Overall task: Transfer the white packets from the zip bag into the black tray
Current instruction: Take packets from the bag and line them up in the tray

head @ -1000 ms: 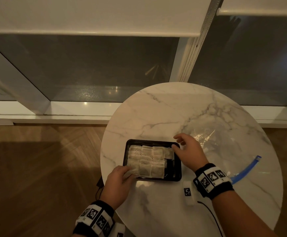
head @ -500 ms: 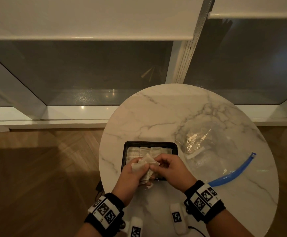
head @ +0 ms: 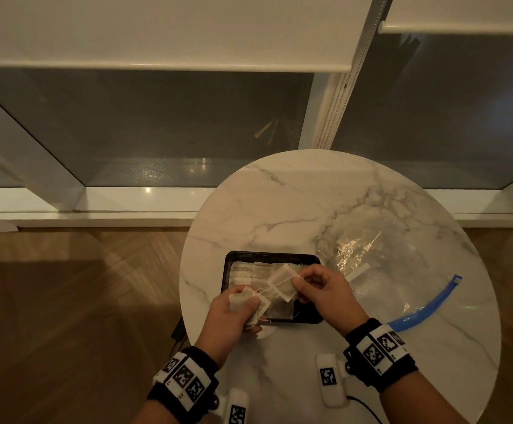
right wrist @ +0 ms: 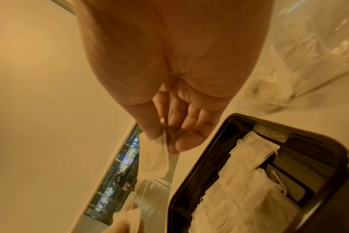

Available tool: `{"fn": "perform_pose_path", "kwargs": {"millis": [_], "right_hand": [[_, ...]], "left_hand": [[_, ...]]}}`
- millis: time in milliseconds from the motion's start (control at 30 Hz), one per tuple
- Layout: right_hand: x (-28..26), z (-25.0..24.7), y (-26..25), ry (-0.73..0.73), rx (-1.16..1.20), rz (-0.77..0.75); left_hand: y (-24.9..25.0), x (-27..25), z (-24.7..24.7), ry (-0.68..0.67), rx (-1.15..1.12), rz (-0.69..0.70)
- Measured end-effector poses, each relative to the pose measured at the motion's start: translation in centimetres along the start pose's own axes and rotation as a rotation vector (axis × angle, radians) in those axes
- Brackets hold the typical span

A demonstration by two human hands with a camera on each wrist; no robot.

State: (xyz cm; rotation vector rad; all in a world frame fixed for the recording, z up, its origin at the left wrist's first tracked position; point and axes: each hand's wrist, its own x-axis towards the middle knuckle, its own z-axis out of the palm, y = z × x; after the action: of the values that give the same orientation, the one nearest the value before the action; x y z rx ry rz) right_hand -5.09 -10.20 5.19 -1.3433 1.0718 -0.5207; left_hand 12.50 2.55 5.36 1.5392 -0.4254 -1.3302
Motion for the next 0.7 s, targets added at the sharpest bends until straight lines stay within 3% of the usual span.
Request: {"fn": "perform_pose_path", "kwargs": {"millis": [167,333,700], "right_hand": [[1.3,-2.0,0.3,0.151,-0.018,0.038],[2.8,-4.1,1.4,0.301,-0.264,0.030],[5.6,-3.3,1.9,0.042,-0.955,0.017]], "left_hand": [[-0.3,0.4,-1.2,0.075,-0.004,-0.016],[-0.8,0.8,-2.3,0.141,0.054,-0.033],[-3.5,1.5,-3.0,0.165,0.266,-0.017]]}}
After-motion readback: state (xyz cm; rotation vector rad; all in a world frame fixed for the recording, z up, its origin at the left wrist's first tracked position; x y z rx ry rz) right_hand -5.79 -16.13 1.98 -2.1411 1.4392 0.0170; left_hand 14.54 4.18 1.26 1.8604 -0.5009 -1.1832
